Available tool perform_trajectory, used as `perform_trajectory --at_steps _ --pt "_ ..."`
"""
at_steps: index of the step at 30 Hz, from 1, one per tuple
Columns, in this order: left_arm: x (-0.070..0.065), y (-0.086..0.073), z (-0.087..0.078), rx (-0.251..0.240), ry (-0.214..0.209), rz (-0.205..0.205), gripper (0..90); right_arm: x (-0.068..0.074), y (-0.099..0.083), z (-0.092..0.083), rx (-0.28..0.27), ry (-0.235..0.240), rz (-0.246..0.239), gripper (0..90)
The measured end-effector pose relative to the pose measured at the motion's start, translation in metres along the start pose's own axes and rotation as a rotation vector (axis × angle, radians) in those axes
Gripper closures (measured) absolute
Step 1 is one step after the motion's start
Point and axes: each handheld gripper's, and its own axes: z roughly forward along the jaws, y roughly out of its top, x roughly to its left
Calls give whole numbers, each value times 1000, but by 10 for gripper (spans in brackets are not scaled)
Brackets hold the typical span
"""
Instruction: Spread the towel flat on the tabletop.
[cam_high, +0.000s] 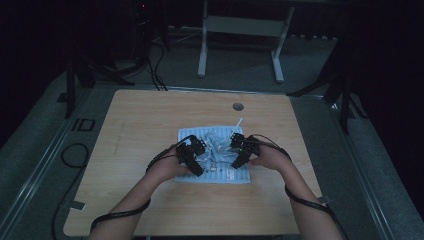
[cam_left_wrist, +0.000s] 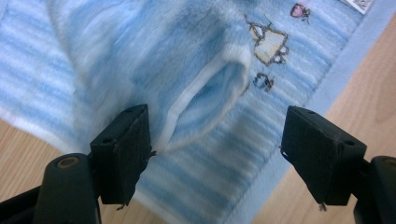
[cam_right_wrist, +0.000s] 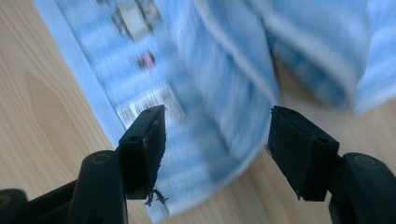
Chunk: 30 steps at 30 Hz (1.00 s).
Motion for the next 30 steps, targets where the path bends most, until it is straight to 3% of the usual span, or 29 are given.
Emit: perform_trajectory --at_steps 4,10,14,18,22,27,30 --pt "-1 5 5 -23 5 -11 257 5 16 -4 -65 11 -6 416" --pt "4 9 8 -55 15 -44 472 4 33 4 -84 3 8 456" --pt "8 8 11 -57 18 -66 628 1 40 14 -42 3 30 563" --pt "11 6 10 -88 32 -82 736 0 41 17 -30 -13 29 799" --pt "10 6 9 -80 30 -79 855 3 39 10 -28 -16 5 840" --pt "6 7 3 -91 51 -65 874 6 37 2 -23 -25 -4 842" --pt "3 7 -9 -114 67 -60 874 5 32 -8 -22 -32 -8 841"
